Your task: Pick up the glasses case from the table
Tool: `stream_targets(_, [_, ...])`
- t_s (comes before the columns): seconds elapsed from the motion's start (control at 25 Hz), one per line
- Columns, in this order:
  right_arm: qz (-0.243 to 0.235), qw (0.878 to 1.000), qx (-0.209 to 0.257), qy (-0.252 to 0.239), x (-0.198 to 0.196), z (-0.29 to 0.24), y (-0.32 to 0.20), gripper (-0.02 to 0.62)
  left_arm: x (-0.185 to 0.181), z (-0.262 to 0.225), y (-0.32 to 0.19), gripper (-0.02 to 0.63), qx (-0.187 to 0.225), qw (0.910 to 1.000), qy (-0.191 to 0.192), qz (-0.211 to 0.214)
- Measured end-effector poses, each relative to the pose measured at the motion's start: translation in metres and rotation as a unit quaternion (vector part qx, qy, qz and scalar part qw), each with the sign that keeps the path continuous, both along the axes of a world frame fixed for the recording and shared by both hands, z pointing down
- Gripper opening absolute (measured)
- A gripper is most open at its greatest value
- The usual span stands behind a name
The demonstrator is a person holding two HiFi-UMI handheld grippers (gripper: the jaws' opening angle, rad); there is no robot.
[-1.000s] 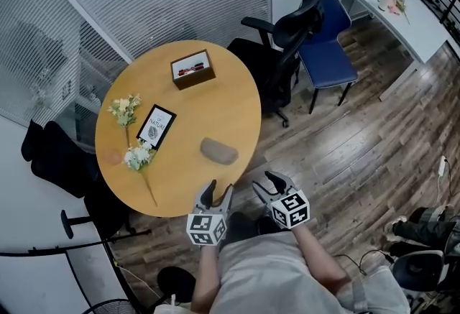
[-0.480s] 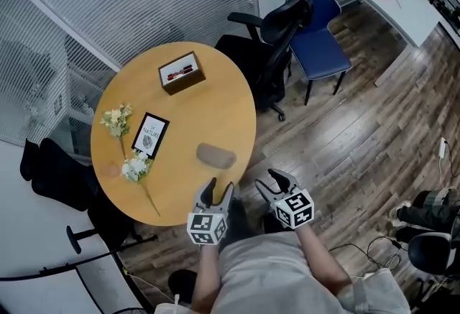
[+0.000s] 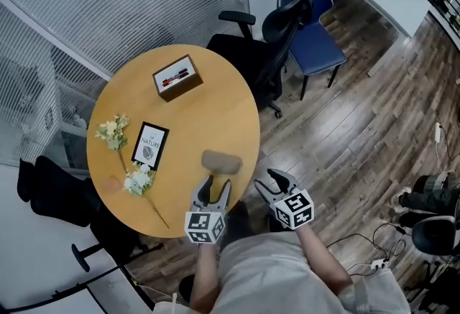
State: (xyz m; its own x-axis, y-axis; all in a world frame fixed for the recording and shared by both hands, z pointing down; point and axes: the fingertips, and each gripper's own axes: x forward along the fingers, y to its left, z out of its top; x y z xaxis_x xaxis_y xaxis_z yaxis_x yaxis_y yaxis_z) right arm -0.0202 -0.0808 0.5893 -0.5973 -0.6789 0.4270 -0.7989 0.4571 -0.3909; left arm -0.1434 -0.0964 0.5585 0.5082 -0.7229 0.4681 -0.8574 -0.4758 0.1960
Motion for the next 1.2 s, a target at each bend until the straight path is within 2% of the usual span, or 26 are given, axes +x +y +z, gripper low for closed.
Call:
stream_targets(0.24, [0.018,1.000,-0.003,0.005,-0.023,-0.001,-0.015,0.210,-0.023,-0.004,-0.029,0.207,0.009,0.9997,0.001,0.022])
stream_targets(0.76, [0.049,0.998,-0.012,0.022,-0.051,-0.003,-0.039,0.210,-0.037,0.009,-0.068,0.207,0.006,0.9946,-0.008,0.104])
stream_targets(1.0, [0.054,0.998,-0.006,0.039,-0.057,-0.010,-0.047,0.210,-0.041,0.028,-0.078,0.207,-0.008,0.9895,-0.014,0.144])
stream_targets(1.2, [0.063,0.996,-0.008,0.070,-0.045,-0.011,-0.050,0.210,-0.028,0.044,-0.086,0.207,-0.011,0.9807,-0.020,0.194])
